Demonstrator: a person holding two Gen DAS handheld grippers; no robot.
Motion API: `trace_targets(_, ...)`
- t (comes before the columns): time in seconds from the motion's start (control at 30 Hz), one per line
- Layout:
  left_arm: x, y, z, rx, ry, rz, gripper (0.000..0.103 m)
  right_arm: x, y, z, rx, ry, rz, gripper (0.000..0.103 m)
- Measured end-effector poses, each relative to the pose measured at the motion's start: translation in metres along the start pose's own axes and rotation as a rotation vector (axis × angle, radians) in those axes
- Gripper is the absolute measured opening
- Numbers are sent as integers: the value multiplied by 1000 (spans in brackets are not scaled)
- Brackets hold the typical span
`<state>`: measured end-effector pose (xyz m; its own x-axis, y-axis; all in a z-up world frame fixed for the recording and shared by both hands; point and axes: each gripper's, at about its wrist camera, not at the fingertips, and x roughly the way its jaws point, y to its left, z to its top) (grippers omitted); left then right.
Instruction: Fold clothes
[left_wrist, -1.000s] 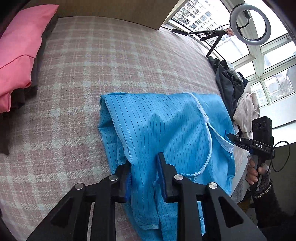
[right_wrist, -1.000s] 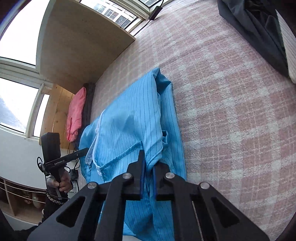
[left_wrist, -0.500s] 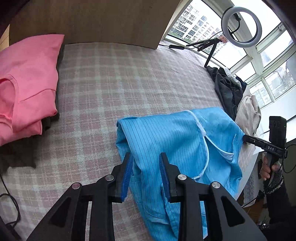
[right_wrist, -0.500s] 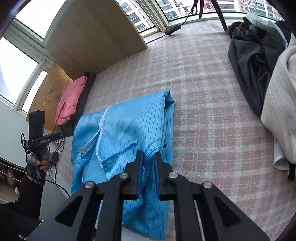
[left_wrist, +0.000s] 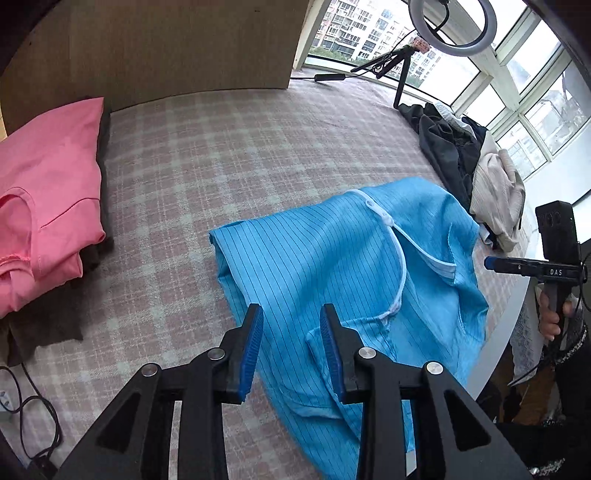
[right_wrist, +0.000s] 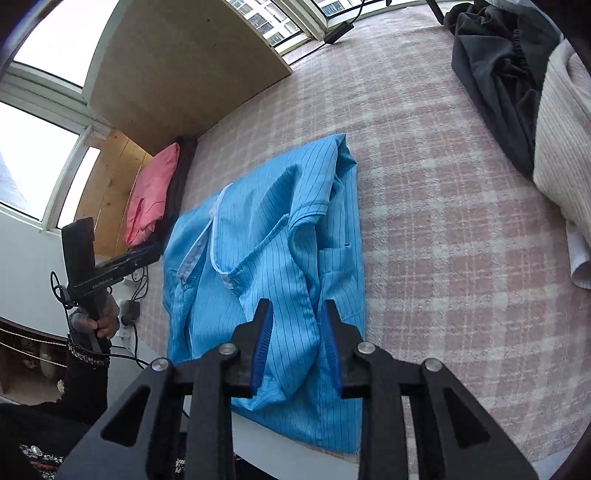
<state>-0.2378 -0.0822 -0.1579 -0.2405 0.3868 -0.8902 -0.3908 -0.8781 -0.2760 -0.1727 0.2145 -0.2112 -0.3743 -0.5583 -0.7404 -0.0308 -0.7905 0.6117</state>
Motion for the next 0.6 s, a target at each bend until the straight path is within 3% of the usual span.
trace_targets(0.1,-5,-12,-21,11,42,-46,36,0,7,-17,-31,10,12,42)
trace_targets(0.23,-1,-31,-48,7,108,-116,36,31,25,-32,-78,99,-11,42)
trace_targets(0.37,5,-55,-73,114,137,-45,38,54,29,-42,-92,120,-134,40)
trace_targets(0.4,6,-55,-76,110,142,-49,38,58,26,-43,-76,127,-146,34)
trace_targets(0.43,6,-54,-76,108,138,-44,37,61,22,-45,-57,135,-156,9)
trace_targets(0.47,5,-52,-76,107,133,-38,37,61,22,-47,-43,138,-154,5)
trace_targets(0.6,-4,-47,-74,104,105,-6,37,38,38,-65,-52,104,-122,4)
